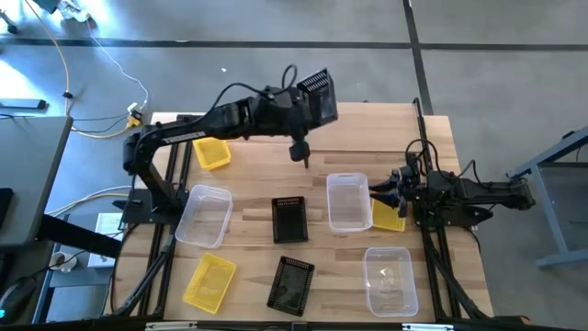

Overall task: Stack baskets on shelf by color
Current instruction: Put the top black bin on the shelf

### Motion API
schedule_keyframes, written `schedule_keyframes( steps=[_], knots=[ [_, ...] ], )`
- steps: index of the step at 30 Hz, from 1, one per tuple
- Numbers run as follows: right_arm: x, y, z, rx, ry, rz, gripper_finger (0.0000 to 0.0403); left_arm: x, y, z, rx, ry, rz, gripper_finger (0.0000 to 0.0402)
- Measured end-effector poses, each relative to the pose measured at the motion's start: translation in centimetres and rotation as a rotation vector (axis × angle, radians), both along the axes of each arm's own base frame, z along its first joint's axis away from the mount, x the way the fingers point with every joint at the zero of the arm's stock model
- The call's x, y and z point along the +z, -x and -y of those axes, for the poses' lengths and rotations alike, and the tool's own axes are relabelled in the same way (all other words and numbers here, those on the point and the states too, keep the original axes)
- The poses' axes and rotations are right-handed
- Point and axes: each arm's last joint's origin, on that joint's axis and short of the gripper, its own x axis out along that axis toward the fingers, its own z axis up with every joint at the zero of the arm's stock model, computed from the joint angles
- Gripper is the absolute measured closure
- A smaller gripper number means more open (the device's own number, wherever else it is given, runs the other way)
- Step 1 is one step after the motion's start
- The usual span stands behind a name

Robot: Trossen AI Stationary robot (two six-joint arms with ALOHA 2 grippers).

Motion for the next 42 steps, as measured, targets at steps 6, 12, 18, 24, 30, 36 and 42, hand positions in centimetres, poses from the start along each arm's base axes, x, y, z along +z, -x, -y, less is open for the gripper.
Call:
schedule_keyframes(
  steps=[6,12,18,24,30,36,42],
  knots=[
    [0.0,0.0,0.0,-0.015,-0.143,0.007,0.0249,-2.3,-1.6,-0.3,-0.019,0.026,-0.075,0.0401],
    [0.0,0.0,0.0,-0.018,-0.167,0.010,0.0249,-4.8,-2.9,-0.9,-0.026,0.031,-0.155,0.0401],
    [0.0,0.0,0.0,-0.031,-0.292,0.014,0.0249,-6.7,-3.7,-1.9,-0.014,0.049,-0.199,0.0401],
    [0.0,0.0,0.0,-0.033,-0.272,0.014,0.0249,-8.0,-3.9,-3.0,-0.010,0.082,-0.234,0.0401],
    [0.0,0.0,0.1,-0.050,-0.257,0.016,0.0249,-8.8,-4.1,-3.2,-0.016,0.097,-0.256,0.0401],
    [0.0,0.0,0.1,-0.050,-0.257,0.016,0.0249,-8.9,-3.9,-3.3,-0.009,0.104,-0.271,0.0401],
    [0.0,0.0,0.1,-0.050,-0.257,0.016,0.0249,-9.1,-3.7,-3.7,0.008,0.115,-0.287,0.0401]
  ],
)
